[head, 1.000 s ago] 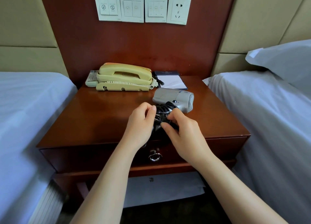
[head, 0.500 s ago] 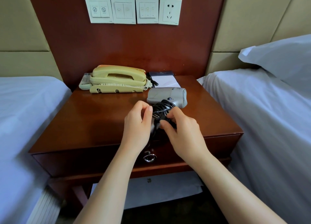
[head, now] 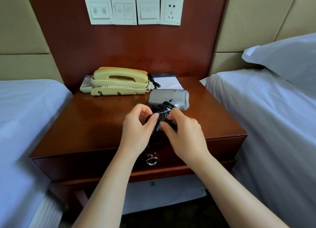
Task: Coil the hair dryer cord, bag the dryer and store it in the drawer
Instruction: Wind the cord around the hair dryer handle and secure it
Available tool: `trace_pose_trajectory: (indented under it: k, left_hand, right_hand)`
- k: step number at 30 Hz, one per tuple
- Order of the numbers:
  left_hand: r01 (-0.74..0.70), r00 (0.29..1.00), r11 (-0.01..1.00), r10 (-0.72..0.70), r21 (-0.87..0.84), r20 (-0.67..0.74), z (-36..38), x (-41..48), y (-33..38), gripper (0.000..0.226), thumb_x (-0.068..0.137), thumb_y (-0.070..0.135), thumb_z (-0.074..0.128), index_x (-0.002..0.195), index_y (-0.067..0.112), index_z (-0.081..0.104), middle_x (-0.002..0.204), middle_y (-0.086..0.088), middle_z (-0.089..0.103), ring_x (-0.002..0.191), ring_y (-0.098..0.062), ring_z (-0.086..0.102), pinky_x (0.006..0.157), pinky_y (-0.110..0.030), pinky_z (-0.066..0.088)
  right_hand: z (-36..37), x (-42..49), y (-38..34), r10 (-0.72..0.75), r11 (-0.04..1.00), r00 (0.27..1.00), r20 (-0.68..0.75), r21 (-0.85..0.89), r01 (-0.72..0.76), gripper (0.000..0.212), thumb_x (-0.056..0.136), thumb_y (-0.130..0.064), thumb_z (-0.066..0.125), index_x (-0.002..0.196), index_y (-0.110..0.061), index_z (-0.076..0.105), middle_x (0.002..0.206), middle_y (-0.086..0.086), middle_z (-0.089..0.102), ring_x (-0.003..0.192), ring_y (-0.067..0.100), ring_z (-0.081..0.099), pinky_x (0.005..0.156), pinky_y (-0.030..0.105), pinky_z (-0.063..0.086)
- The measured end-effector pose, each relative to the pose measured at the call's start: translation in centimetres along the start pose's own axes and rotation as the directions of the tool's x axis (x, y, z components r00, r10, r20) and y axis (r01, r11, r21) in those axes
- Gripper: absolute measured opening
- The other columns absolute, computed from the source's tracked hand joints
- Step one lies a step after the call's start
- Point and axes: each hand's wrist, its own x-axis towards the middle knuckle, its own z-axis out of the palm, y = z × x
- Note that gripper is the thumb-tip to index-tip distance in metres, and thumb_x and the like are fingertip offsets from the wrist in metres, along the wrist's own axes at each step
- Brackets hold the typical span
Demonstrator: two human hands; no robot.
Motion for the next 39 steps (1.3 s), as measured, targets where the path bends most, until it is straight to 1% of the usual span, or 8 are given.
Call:
trace_pose_trajectory:
  k: [5, 11, 16, 21, 23, 27, 32, 39]
  left_hand:
    - [0.061, 0.997, 0.998, -0.060, -0.027, 0.046, -0.3, 0.3, 0.2, 0.016, 0.083, 0.016, 0.067, 0.072, 0.019, 0.056, 0.069, 0.006, 0.058, 0.067, -0.009, 0.054, 0.067, -0.024, 0.044]
    - [0.051, 0.999, 0.998, -0.051, 0.022, 0.004, 0.0, 0.0, 0.4, 0.015, 0.084, 0.017, 0.066, 0.074, 0.020, 0.055, 0.073, 0.006, 0.059, 0.072, -0.013, 0.056, 0.068, -0.026, 0.045]
    - [0.151, 0.988, 0.987, -0.149, -0.057, 0.038, -0.4, 0.1, 0.6, 0.013, 0.086, 0.014, 0.064, 0.075, 0.016, 0.058, 0.073, 0.003, 0.061, 0.070, -0.009, 0.057, 0.065, -0.014, 0.044]
    - [0.217, 0.974, 0.968, -0.205, -0.127, 0.102, -0.4, 0.0, 0.5, 0.010, 0.088, 0.015, 0.062, 0.078, 0.011, 0.061, 0.076, -0.004, 0.063, 0.074, -0.016, 0.061, 0.072, -0.038, 0.052]
    - [0.198, 0.978, 0.971, -0.188, -0.131, 0.088, -0.1, -0.1, 0.5, 0.009, 0.088, 0.014, 0.061, 0.080, 0.010, 0.061, 0.077, -0.005, 0.063, 0.073, -0.013, 0.060, 0.070, -0.035, 0.051]
    - [0.123, 0.992, 0.987, -0.120, -0.099, 0.039, 0.3, -0.3, 0.8, 0.009, 0.090, 0.006, 0.058, 0.083, 0.009, 0.062, 0.078, -0.003, 0.064, 0.069, -0.001, 0.057, 0.064, -0.014, 0.045]
    - [0.089, 0.996, 0.991, -0.088, -0.097, 0.015, 0.8, -0.4, 1.0, 0.016, 0.090, 0.004, 0.056, 0.082, 0.017, 0.061, 0.078, 0.004, 0.064, 0.069, 0.000, 0.057, 0.063, -0.014, 0.046]
    - [0.091, 0.996, 0.992, -0.089, -0.083, 0.028, 1.3, -0.9, 1.0, 0.020, 0.089, 0.005, 0.058, 0.083, 0.024, 0.060, 0.080, 0.008, 0.062, 0.077, -0.007, 0.059, 0.072, -0.021, 0.047]
  right_hand:
    - [-0.4, 0.2, 0.3, 0.037, 0.997, 0.998, 0.043, 0.063, -0.040, 0.017, 0.087, -0.033, 0.061, 0.092, -0.019, 0.052, 0.081, -0.002, 0.062, 0.076, 0.024, 0.060, 0.067, 0.039, 0.051]
    - [-0.4, 0.1, 0.0, 0.053, 0.998, 0.998, 0.041, -0.017, -0.053, 0.023, 0.090, -0.040, 0.056, 0.101, -0.020, 0.052, 0.088, -0.001, 0.063, 0.079, 0.025, 0.060, 0.062, 0.029, 0.039]
    - [-0.7, 0.6, 0.8, 0.021, 0.996, 0.991, 0.129, 0.082, -0.032, 0.019, 0.087, -0.036, 0.060, 0.084, -0.025, 0.044, 0.068, -0.008, 0.053, 0.063, 0.015, 0.048, 0.060, 0.030, 0.039]
    - [-1.5, 1.2, 1.1, 0.048, 0.992, 0.979, 0.200, 0.108, -0.070, 0.019, 0.086, -0.035, 0.062, 0.081, -0.028, 0.044, 0.066, -0.014, 0.045, 0.071, 0.016, 0.045, 0.067, 0.033, 0.044]
    - [-1.6, 1.0, 0.8, 0.051, 0.996, 0.984, 0.169, 0.070, -0.063, 0.019, 0.086, -0.036, 0.061, 0.082, -0.027, 0.044, 0.068, -0.010, 0.050, 0.072, 0.020, 0.049, 0.065, 0.033, 0.044]
    - [-1.7, 0.7, -0.1, 0.055, 0.998, 0.995, 0.084, -0.039, -0.052, 0.017, 0.089, -0.038, 0.057, 0.090, -0.025, 0.046, 0.079, -0.002, 0.060, 0.075, 0.026, 0.055, 0.060, 0.030, 0.037]
    - [-1.9, 0.6, -0.1, 0.023, 0.992, 0.999, 0.030, -0.122, -0.019, 0.021, 0.092, -0.038, 0.051, 0.104, -0.021, 0.051, 0.095, 0.000, 0.066, 0.080, 0.028, 0.058, 0.062, 0.030, 0.035]
    - [-0.9, 0.9, 1.3, 0.001, 1.000, 1.000, 0.005, -0.007, -0.001, 0.022, 0.088, -0.036, 0.058, 0.084, -0.024, 0.040, 0.063, -0.005, 0.050, 0.058, 0.023, 0.042, 0.059, 0.031, 0.036]
